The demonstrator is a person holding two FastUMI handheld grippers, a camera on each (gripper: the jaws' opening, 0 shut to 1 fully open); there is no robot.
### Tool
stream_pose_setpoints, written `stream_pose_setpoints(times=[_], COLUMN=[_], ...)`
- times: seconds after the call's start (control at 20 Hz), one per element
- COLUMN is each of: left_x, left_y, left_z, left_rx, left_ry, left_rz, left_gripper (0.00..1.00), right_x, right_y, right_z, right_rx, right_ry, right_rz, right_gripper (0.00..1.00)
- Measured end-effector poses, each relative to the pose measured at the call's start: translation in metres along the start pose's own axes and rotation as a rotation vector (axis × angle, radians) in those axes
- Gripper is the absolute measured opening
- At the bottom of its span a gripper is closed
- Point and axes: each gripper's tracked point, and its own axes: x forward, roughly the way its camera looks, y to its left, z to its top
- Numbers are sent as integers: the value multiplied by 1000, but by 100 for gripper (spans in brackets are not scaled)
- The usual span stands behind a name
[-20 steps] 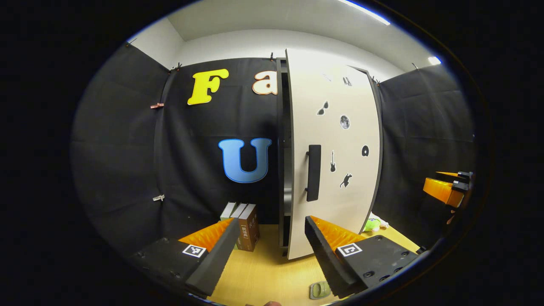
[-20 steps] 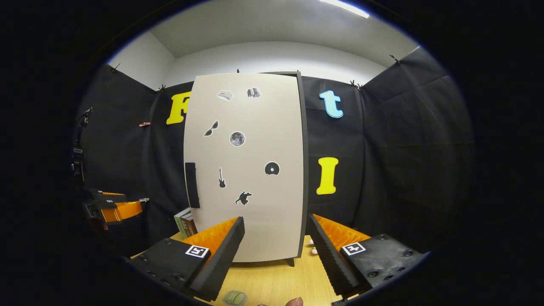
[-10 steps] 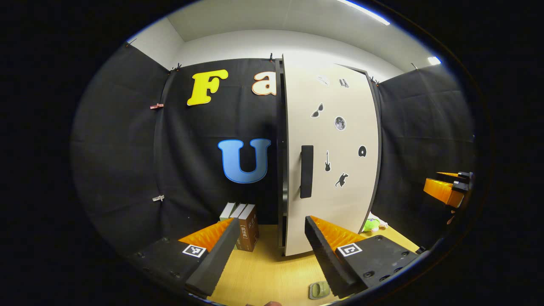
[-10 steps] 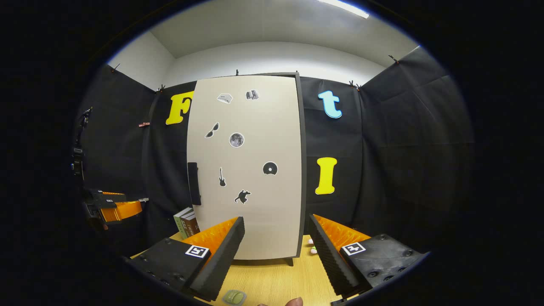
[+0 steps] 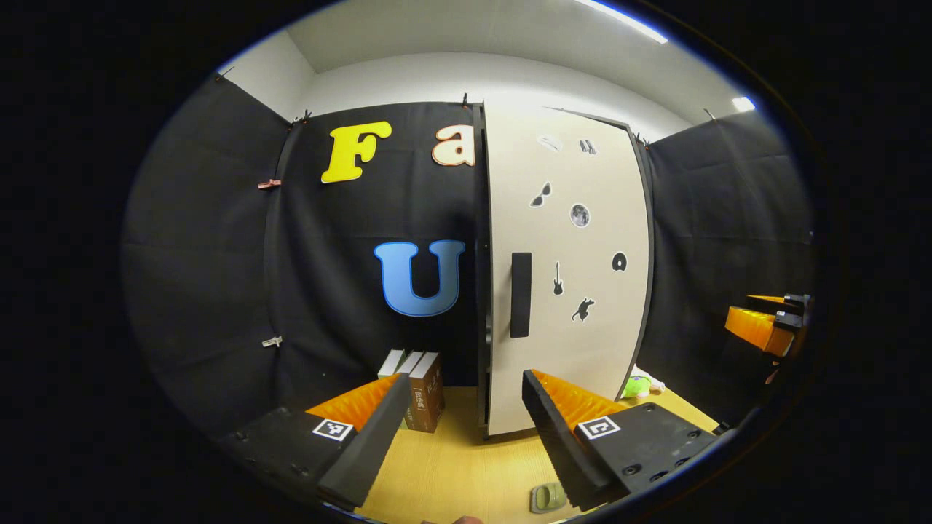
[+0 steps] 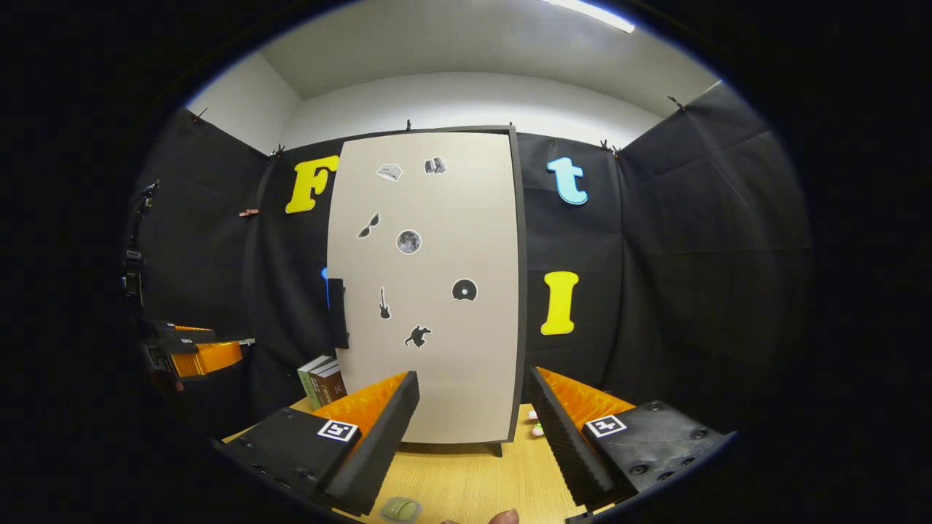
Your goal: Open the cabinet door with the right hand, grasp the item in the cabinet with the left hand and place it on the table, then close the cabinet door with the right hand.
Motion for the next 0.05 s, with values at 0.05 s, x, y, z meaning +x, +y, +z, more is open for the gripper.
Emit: stream_pose_setpoints(times=[0.05], left_x=[0], left_y=[0], left_z=[0], left_rx=[0], left_ry=[0], left_rz=[0], left_gripper=[96], right_x=[1], right_y=[0], right_z=[0], right_rx=[0], right_ry=[-1], right_rz=[1], right_gripper=[97])
